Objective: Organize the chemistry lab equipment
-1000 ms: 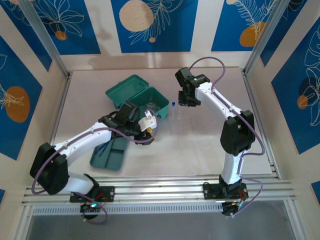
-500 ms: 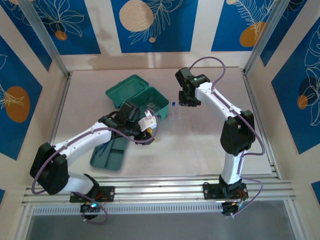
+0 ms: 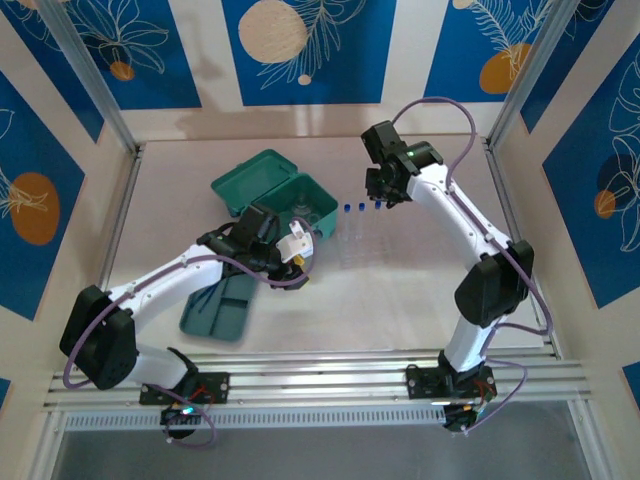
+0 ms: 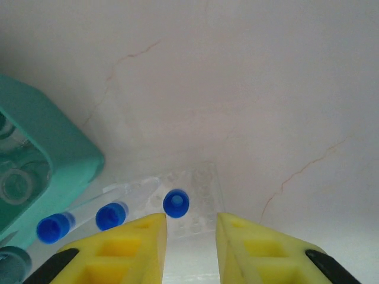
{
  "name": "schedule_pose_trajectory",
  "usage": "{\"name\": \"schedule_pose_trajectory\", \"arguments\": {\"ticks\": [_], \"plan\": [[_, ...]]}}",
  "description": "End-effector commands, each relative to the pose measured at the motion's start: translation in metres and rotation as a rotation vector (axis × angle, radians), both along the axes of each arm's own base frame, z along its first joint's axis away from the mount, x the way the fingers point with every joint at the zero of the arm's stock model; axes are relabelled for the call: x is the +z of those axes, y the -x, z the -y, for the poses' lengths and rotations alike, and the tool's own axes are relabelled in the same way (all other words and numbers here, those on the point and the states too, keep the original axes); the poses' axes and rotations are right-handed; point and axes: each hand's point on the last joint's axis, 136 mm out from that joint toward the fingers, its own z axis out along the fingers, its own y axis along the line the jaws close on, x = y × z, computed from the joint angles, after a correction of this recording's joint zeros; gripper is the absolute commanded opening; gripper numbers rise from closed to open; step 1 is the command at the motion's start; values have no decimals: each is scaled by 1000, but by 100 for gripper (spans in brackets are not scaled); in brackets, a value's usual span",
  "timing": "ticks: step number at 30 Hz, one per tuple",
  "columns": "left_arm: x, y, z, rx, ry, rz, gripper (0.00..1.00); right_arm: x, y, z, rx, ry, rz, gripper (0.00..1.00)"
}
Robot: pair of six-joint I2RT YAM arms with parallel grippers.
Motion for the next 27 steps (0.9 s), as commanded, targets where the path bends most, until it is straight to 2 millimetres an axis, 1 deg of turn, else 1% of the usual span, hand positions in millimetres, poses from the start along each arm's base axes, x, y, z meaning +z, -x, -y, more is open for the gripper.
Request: {"name": "schedule_pose_trajectory", "arguments": {"ticks": [1, 6, 10, 15, 18, 23, 26, 27], "plan": [[3, 1, -5, 1, -4, 15, 48, 15, 12, -6, 18, 6, 18, 29], [3, -1, -6, 12, -14, 26, 48, 31, 25, -24, 59, -9, 59, 29], [4, -5, -8, 25, -23, 46, 48, 37, 34, -46, 115, -45, 77, 31], [7, -15, -14, 64, -37, 75, 48, 25, 46, -70, 165, -55, 56, 31], [10, -24, -20, 99, -45, 95, 48, 11, 54, -85, 194, -70, 28, 31], [18, -41, -33, 169, -37, 112, 49, -13, 64, -107, 232, -71, -12, 31], [23, -52, -43, 220, -38, 130, 49, -19, 67, -120, 251, -87, -21, 31], [25, -57, -47, 240, -40, 141, 51, -20, 68, -124, 259, -90, -21, 31]]}}
